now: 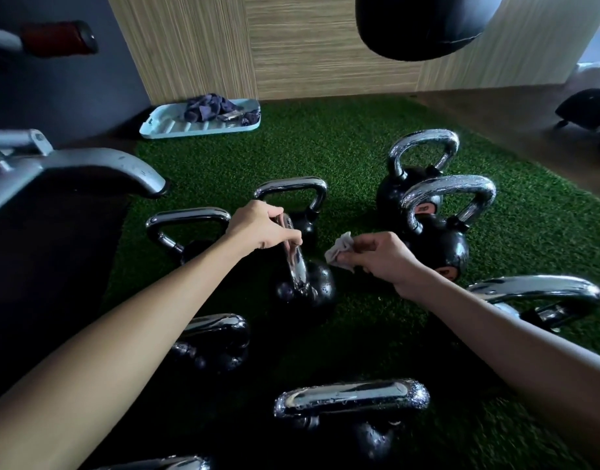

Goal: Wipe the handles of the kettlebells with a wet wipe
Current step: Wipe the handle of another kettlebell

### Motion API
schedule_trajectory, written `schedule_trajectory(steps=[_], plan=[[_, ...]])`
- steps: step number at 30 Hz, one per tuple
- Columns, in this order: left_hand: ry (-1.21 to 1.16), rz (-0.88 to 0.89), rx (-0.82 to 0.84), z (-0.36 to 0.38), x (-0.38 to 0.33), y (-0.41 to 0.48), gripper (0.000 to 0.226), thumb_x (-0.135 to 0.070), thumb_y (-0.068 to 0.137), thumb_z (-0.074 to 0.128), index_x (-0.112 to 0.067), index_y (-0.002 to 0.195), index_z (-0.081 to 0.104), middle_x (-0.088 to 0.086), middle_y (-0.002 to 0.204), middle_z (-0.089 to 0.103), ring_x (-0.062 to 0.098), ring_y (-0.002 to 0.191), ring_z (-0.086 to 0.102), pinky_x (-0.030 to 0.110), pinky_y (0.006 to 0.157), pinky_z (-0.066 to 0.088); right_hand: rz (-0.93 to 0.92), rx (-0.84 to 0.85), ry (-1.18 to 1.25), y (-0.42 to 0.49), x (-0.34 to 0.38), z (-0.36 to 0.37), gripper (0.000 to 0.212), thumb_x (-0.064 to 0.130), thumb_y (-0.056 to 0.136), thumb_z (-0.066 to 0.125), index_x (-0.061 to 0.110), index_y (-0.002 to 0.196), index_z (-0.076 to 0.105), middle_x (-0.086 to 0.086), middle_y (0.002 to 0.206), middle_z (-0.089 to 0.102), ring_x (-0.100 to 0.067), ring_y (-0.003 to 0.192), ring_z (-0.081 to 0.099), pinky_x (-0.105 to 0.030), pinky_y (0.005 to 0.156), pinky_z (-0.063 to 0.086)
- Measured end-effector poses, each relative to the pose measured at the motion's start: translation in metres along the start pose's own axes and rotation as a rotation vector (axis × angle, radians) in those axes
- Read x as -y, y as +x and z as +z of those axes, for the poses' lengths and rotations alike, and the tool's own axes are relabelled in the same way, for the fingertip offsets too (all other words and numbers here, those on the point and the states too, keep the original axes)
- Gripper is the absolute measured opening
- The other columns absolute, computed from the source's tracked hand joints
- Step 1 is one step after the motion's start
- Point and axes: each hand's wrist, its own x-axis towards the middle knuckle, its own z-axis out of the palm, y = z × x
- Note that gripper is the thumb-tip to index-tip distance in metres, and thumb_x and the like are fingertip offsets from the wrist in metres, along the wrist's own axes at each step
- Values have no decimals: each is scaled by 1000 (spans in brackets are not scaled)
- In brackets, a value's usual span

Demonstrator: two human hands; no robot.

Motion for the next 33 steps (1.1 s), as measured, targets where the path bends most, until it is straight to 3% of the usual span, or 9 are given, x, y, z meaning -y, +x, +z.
schedule_trajectory(steps=[3,6,9,11,14,17,22,27,33], plan=[[-42,-8,28,-8,28,-2,87,-59,60,90,-40,139,59,-4,121,72,26,117,65,34,93,53,-25,-63,-41,18,-1,10,21,40,70,90,30,85,81,1,87,77,-11,79,66,-34,74,54],[-56,-5,64,-19,54,-4,85,-57,59,91,-47,137,58,-16,96,73,14,104,65,28,87,49,-58,-68,-142,32,8,30,18,36,73,89,28,86,79,6,81,73,-4,72,61,-18,60,45],[-113,16,137,-26,77,-2,93,-65,48,92,-55,133,57,-9,113,75,5,106,65,28,102,44,-114,-86,-195,49,20,53,29,30,73,89,23,99,78,10,80,71,-6,78,65,-17,65,49],[-141,59,184,-28,85,-1,98,-69,42,91,-56,133,57,-13,107,77,-1,106,65,32,113,40,-154,-84,-240,60,27,69,39,32,70,90,24,104,72,13,76,67,-8,76,65,-22,67,51],[-155,96,207,-28,84,-2,87,-55,58,92,-53,137,55,-11,121,71,4,121,59,29,108,38,-187,-93,-297,74,29,89,36,35,71,88,31,99,66,7,78,71,-15,76,69,-33,69,57],[-122,117,231,-28,78,1,86,-56,62,90,-53,139,52,-3,132,67,9,128,56,29,105,38,-184,-92,-329,79,24,96,26,29,76,84,31,100,75,3,88,76,-17,84,72,-39,78,60],[-55,146,262,-33,77,8,96,-70,54,85,-54,142,49,0,133,67,12,129,57,29,102,38,-211,-46,-445,74,5,91,33,42,75,86,30,106,80,0,98,78,-19,91,72,-36,81,59],[-78,175,272,-32,87,7,114,-87,35,79,-57,140,48,1,132,68,8,130,56,30,107,38,-277,-129,-249,73,28,104,28,35,79,85,25,106,81,2,93,79,-12,86,72,-27,74,55],[-119,201,276,-28,95,8,102,-75,54,84,-52,145,45,-8,129,68,5,135,50,29,108,33,-320,-164,-216,74,36,110,29,25,84,83,25,112,79,4,101,79,-5,88,70,-22,81,55]])
